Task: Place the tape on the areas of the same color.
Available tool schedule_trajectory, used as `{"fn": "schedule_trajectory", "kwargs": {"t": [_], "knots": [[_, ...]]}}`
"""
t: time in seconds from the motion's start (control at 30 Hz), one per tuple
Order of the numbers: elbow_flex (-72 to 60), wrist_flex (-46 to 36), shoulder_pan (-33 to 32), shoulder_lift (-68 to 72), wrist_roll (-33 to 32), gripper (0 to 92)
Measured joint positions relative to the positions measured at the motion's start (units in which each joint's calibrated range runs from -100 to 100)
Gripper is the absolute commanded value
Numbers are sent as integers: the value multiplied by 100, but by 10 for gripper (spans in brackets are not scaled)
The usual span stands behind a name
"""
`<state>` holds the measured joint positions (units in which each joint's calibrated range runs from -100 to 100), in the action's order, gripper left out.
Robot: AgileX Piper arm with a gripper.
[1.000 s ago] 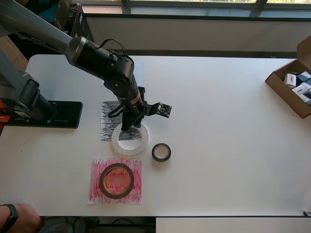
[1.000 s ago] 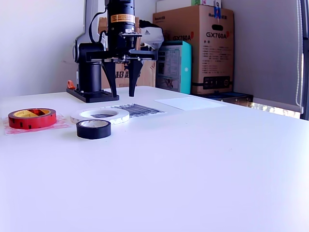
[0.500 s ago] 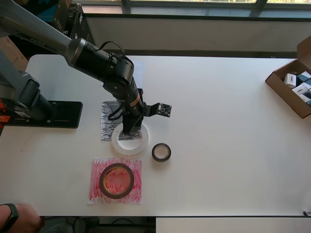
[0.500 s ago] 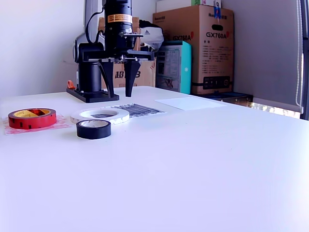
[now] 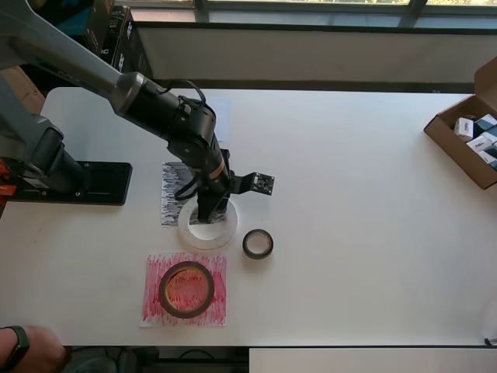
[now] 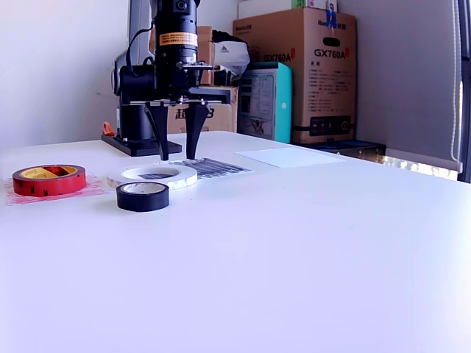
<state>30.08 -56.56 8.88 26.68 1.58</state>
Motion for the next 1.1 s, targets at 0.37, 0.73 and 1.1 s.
{"fn": "schedule_trajectory", "kwargs": {"t": [0.37, 0.73, 1.1], "knots": [[120, 125, 0, 0, 48, 439], [339, 136, -87, 0, 85, 478], [569, 245, -92, 0, 472, 540]]}}
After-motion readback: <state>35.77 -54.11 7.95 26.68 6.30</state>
